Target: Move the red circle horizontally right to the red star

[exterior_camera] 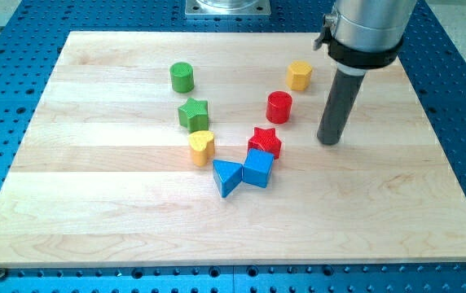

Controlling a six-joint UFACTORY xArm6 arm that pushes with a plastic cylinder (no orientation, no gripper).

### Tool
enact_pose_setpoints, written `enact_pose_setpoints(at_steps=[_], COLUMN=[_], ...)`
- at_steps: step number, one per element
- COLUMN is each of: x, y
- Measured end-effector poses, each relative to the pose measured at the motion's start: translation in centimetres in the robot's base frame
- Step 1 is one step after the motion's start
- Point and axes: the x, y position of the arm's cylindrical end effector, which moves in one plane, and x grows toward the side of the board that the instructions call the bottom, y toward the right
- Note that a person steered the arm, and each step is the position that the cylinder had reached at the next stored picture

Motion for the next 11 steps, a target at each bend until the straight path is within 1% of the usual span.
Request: enact_pose_setpoints(at_steps=[1,2,3,4,5,7,8,9,10,11], x=[-2.9,-4.9,-7.4,-11.3,-9.4,-3.0,-3.8,-1.7,-0.2,1.6], y=[-1.7,-5.6,-5.4,-6.9,-9.9,-10.0,-12.2,-8.4,-2.3,1.8])
